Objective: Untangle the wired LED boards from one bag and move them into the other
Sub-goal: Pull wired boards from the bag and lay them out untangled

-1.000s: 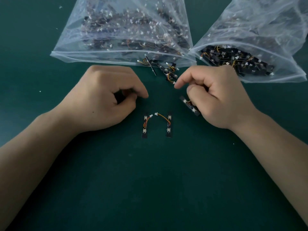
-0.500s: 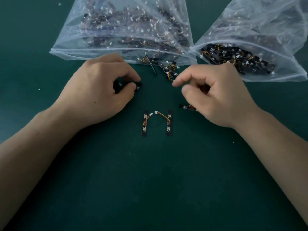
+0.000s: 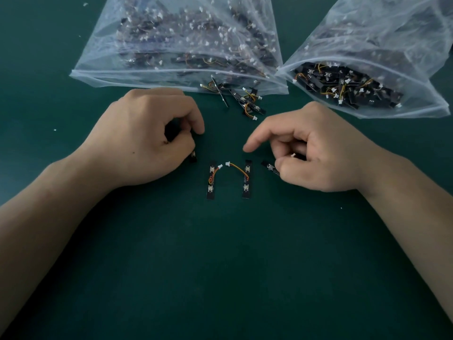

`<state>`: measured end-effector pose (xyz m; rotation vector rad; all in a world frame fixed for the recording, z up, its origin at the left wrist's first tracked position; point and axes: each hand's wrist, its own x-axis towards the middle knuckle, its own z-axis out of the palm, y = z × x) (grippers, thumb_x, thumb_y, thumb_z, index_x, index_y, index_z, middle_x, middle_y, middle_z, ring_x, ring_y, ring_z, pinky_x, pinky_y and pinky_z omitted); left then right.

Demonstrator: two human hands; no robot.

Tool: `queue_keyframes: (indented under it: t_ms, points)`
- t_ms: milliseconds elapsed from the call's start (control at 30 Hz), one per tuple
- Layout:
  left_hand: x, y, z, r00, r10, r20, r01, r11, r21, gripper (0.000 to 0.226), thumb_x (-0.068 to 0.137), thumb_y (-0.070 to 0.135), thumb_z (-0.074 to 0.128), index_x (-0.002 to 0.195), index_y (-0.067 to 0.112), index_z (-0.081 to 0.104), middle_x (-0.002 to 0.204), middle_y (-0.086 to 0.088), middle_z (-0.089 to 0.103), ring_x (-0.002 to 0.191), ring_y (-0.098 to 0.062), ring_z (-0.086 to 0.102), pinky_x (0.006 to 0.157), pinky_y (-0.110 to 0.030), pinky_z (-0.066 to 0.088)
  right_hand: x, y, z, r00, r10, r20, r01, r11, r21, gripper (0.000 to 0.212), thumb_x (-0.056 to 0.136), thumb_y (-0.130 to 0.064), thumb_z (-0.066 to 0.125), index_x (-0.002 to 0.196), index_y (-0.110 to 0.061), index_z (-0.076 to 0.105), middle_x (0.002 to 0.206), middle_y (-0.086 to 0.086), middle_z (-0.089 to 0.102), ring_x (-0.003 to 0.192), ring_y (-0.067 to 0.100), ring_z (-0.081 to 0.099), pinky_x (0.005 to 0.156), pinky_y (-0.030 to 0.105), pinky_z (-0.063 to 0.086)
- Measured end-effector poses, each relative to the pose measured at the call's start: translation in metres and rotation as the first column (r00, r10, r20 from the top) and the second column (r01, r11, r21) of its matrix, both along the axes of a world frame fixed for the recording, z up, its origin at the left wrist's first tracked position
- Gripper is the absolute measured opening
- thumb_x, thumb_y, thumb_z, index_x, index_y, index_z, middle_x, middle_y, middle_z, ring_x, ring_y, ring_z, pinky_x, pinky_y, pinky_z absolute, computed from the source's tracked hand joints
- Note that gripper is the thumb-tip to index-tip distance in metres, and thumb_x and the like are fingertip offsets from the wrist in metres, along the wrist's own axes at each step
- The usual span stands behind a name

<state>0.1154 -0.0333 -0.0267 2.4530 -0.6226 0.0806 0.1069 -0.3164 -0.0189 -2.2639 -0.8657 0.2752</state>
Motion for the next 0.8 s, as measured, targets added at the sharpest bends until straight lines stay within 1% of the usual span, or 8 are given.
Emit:
queue_keyframes:
  t_ms: [133,233,267,400,500,600,700,800]
  points:
    - [0.001,0.001,0.002,0.998,-0.01,-0.06,0.009,1.0,-0.024,0.02,0.075,0.022,0.059,0.087,0.032,0.073,0.081,0.017,0.067,0.074,-0.01,0.061,0.065,-0.03,0.046,-0.001,0.002,-0.002,0.998,-0.054,0.032,0.053,0.998,0.022,0.038,0.074,-0.007,0.058,0.103,-0.022,0.078,0.059,-0.006,0.061,0.05,0.009,0.05,0.057,0.011,0.031]
    - [0.002,0.003,0.005,0.991,-0.074,-0.111,0.071,0.997,-0.033,0.024,0.072,0.02,0.06,0.087,0.033,0.074,0.081,0.013,0.068,0.076,-0.016,0.063,0.069,-0.037,0.052,-0.001,0.002,-0.004,0.997,-0.069,0.024,0.068,0.997,0.046,0.033,0.077,-0.003,0.06,0.102,-0.019,0.077,0.056,-0.006,0.061,0.047,0.008,0.051,0.055,0.009,0.031]
    - [0.002,0.003,0.006,0.987,-0.107,-0.12,0.103,0.994,-0.036,0.025,0.072,0.019,0.061,0.087,0.033,0.074,0.081,0.012,0.068,0.076,-0.018,0.063,0.07,-0.039,0.052,-0.001,0.002,-0.004,0.998,-0.063,0.022,0.062,0.997,0.041,0.032,0.078,-0.003,0.061,0.102,-0.018,0.077,0.053,-0.006,0.058,0.045,0.01,0.05,0.055,0.012,0.032]
    - [0.001,0.004,0.007,0.967,-0.212,-0.141,0.209,0.977,-0.038,0.025,0.069,0.015,0.064,0.086,0.031,0.074,0.076,0.011,0.067,0.078,-0.019,0.063,0.071,-0.041,0.052,0.0,0.001,-0.005,0.997,-0.082,0.018,0.08,0.994,0.075,0.029,0.085,-0.003,0.058,0.102,-0.019,0.076,0.046,0.0,0.055,0.042,0.021,0.051,0.051,0.036,0.042]
    - [0.001,0.005,0.007,0.962,-0.224,-0.157,0.213,0.974,-0.084,0.026,0.069,0.013,0.065,0.086,0.029,0.074,0.074,0.009,0.066,0.071,-0.021,0.06,0.066,-0.036,0.048,0.001,0.003,-0.009,0.974,-0.215,0.068,0.203,0.968,0.151,0.021,0.096,-0.012,0.056,0.1,-0.022,0.074,0.047,-0.005,0.053,0.043,0.017,0.047,0.049,0.031,0.039]
    - [0.001,0.005,0.006,0.97,-0.211,-0.124,0.198,0.974,-0.112,0.022,0.072,0.012,0.067,0.088,0.026,0.073,0.075,0.006,0.063,0.067,-0.022,0.055,0.06,-0.03,0.045,0.001,0.007,-0.01,0.947,-0.292,0.135,0.269,0.948,0.168,0.012,0.097,-0.017,0.062,0.089,-0.016,0.07,0.051,-0.007,0.052,0.048,0.02,0.048,0.051,0.027,0.037]
    - [0.002,0.007,0.005,0.982,-0.179,-0.053,0.177,0.984,-0.033,0.013,0.072,0.023,0.068,0.084,0.028,0.065,0.076,0.007,0.06,0.07,-0.021,0.055,0.062,-0.038,0.046,0.0,0.008,-0.01,0.925,-0.324,0.198,0.304,0.945,0.124,0.026,0.095,-0.027,0.065,0.07,-0.019,0.06,0.05,-0.01,0.049,0.051,0.019,0.051,0.051,0.022,0.033]
    - [0.004,0.009,0.006,0.981,-0.191,-0.022,0.192,0.981,0.029,0.015,0.072,0.037,0.065,0.08,0.027,0.057,0.077,0.007,0.059,0.074,-0.017,0.055,0.065,-0.043,0.046,-0.001,0.011,-0.009,0.913,-0.296,0.279,0.316,0.948,-0.029,0.041,0.094,-0.045,0.058,0.061,-0.022,0.055,0.044,-0.011,0.041,0.05,0.014,0.05,0.051,0.026,0.028]
